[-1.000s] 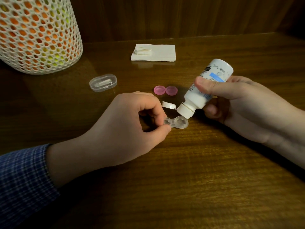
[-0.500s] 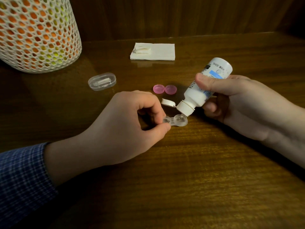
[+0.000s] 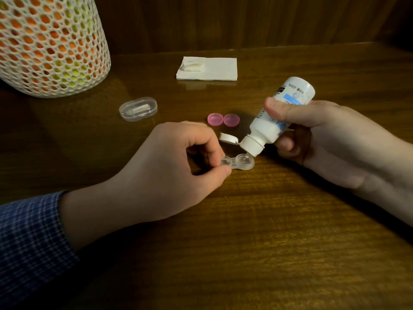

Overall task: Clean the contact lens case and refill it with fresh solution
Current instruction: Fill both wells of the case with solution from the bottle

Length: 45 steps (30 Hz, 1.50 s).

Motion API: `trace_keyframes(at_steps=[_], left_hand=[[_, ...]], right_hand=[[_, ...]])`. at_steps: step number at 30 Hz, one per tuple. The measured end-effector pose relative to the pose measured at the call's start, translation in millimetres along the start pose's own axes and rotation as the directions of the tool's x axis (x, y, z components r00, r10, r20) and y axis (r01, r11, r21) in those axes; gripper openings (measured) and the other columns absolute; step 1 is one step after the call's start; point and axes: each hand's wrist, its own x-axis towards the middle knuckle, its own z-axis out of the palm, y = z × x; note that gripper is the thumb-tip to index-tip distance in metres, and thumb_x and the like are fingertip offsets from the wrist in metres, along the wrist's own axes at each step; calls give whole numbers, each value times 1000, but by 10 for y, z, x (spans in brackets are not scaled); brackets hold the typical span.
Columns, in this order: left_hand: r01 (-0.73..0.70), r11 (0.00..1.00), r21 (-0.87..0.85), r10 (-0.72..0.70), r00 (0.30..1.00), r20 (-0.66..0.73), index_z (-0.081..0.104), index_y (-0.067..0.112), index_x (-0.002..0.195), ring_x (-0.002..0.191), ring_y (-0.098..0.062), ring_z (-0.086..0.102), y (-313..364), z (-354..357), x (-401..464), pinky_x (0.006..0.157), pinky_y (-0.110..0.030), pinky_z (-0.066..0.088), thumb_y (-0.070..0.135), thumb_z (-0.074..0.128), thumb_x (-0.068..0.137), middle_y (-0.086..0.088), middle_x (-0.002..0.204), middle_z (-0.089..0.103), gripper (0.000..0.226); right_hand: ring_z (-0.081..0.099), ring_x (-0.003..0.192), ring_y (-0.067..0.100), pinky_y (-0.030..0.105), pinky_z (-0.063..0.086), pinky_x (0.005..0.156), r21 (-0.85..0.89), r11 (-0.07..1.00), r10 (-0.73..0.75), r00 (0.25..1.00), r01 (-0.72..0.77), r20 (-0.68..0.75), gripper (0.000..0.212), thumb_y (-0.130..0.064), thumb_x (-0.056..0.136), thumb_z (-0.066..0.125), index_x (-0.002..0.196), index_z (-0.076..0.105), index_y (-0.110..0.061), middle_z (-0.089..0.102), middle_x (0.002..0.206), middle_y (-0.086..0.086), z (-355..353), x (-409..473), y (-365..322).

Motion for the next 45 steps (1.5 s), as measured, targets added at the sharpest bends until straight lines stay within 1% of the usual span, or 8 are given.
trace_keyframes(at_steps=[4,13,19,24,30,34,37,45], left_hand=[[2,1000,4,-2,1000,2,65,30,74,90,-4,69,1,1,0,83,-24,54,31,77,79,13,87,72,13],[15,1000,2,-15,1000,10,65,30,74,91,-4,69,12,-1,2,82,-23,54,33,75,78,13,88,72,12],[11,1000,-1,-11,1000,17,65,30,74,89,-5,70,17,0,2,81,-25,55,32,76,79,12,87,72,12],[13,1000,-5,-13,1000,22,65,29,75,90,-5,70,18,-4,0,81,-25,55,33,74,79,12,88,72,11],[13,1000,1,-13,1000,20,65,28,75,90,-5,69,13,0,3,81,-24,55,32,75,79,12,89,72,12],[13,1000,3,-13,1000,12,65,29,74,90,-3,69,10,-1,2,83,-21,54,29,78,79,13,88,72,14],[12,1000,4,-12,1000,9,66,29,74,90,-3,69,9,-1,0,83,-19,54,29,79,79,13,87,72,14],[10,1000,1,-10,1000,8,64,31,74,90,-5,69,12,-3,-2,82,-23,54,30,78,79,12,88,72,15]], right_hand=[[49,51,4,13,40,46,-10,1000,-3,1000,3,-1,47,-37,65,79,103,68,-11,73,76,-2,9,-8,-4],[49,53,4,13,40,47,-9,1000,-10,1000,10,6,37,-36,66,80,94,71,-13,72,76,-2,6,-2,5],[50,53,4,13,40,46,-2,1000,-5,1000,5,3,45,-37,66,80,102,69,-12,75,78,-1,1,3,2],[49,51,5,13,40,45,-2,1000,-10,1000,10,-1,43,-37,65,80,99,69,-12,74,77,-1,12,4,0],[50,52,5,14,41,46,-9,1000,-7,1000,7,-7,47,-37,65,80,103,67,-12,75,77,-2,20,-2,1],[48,51,5,15,39,45,-7,1000,-22,1000,22,-22,42,-37,68,79,100,66,-13,71,72,-3,24,0,-2],[48,50,5,15,39,45,-11,999,-30,999,30,-28,43,-38,68,79,102,65,-14,70,70,-4,27,1,1],[49,52,5,14,40,46,-38,999,-24,1000,23,-18,50,-40,65,80,104,68,-11,72,72,-4,24,1,14]])
